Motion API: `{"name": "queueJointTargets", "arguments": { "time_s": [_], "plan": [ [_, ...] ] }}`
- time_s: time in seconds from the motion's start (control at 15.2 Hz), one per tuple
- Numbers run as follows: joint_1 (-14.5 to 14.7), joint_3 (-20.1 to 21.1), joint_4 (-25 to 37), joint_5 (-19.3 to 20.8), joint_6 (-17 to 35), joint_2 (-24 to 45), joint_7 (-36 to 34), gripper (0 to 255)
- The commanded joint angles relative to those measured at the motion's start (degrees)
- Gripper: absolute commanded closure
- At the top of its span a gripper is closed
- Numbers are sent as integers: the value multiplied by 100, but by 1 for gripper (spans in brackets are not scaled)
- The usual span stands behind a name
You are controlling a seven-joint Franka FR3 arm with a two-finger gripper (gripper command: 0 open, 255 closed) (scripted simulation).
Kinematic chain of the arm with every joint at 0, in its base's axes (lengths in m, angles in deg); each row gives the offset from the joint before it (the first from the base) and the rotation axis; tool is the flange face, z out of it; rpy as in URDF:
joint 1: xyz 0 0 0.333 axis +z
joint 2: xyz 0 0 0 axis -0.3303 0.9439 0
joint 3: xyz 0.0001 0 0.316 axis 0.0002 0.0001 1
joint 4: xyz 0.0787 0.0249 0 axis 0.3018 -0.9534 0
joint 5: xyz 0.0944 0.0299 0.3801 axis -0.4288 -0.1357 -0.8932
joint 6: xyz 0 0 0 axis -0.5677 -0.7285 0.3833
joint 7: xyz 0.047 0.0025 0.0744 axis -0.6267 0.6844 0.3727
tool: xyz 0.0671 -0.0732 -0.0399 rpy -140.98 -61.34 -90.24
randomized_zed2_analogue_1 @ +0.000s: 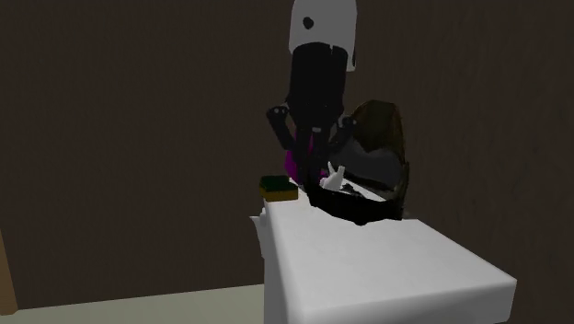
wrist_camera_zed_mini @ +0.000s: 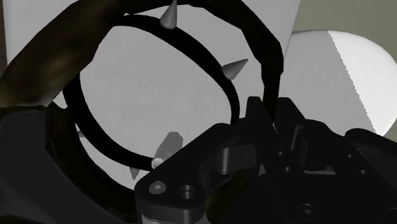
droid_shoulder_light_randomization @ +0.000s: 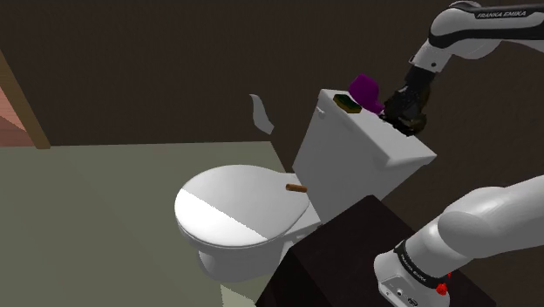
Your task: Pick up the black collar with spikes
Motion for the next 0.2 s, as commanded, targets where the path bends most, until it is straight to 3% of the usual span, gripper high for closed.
{"name": "queueJointTargets", "arguments": {
  "time_s": [0.0,0.13],
  "plan": [
    [11,19,156,-12,-152,0,-15,255],
    [12,20,166,-13,-164,-1,-16,255]
  ]
}}
